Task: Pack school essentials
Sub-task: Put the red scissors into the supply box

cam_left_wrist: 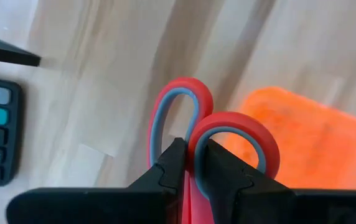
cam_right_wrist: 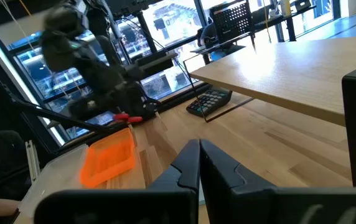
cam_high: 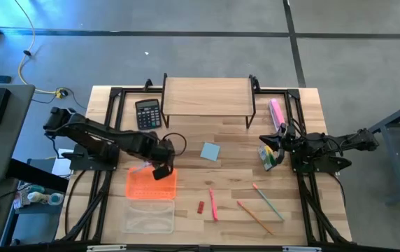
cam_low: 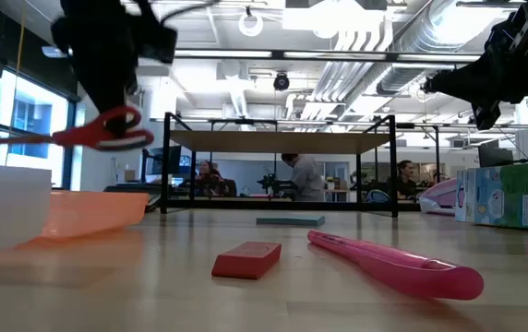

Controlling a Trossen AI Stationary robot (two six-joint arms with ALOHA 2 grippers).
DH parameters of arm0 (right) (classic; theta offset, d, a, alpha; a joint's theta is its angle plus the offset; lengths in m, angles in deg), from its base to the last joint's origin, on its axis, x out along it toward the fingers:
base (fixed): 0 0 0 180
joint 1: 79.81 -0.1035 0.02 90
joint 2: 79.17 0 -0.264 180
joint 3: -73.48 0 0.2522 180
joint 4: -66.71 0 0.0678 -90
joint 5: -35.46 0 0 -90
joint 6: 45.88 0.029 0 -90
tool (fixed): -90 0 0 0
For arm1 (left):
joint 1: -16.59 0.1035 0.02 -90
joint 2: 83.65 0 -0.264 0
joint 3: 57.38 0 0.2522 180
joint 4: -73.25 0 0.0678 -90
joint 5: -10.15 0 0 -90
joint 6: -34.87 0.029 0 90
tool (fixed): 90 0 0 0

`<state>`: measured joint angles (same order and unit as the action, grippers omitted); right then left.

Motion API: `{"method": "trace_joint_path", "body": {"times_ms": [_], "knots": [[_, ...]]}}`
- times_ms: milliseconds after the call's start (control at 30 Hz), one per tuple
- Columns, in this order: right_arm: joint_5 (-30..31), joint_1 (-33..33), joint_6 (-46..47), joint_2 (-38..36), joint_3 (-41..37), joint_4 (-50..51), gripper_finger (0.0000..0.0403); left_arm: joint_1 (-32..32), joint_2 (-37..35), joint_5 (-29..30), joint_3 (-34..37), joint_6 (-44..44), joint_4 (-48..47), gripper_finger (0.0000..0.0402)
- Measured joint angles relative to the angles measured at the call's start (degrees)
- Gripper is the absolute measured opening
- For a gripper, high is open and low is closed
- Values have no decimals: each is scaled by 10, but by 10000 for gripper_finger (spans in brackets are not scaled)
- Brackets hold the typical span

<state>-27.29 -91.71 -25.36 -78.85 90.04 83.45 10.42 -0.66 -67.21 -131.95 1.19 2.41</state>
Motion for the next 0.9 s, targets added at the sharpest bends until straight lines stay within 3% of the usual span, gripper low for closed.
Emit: {"method": "trace_joint_path", "body": {"times_ms": [433,667,900], "knots": [[0,0,0,0,0,0,0,-172,-1,-3,-122,-219,-9,35],[0,0,0,0,0,0,0,-255,23,29,-123,-247,-9,35],[0,0,0,0,0,0,0,-298,103,51,-123,-243,-8,35]]}}
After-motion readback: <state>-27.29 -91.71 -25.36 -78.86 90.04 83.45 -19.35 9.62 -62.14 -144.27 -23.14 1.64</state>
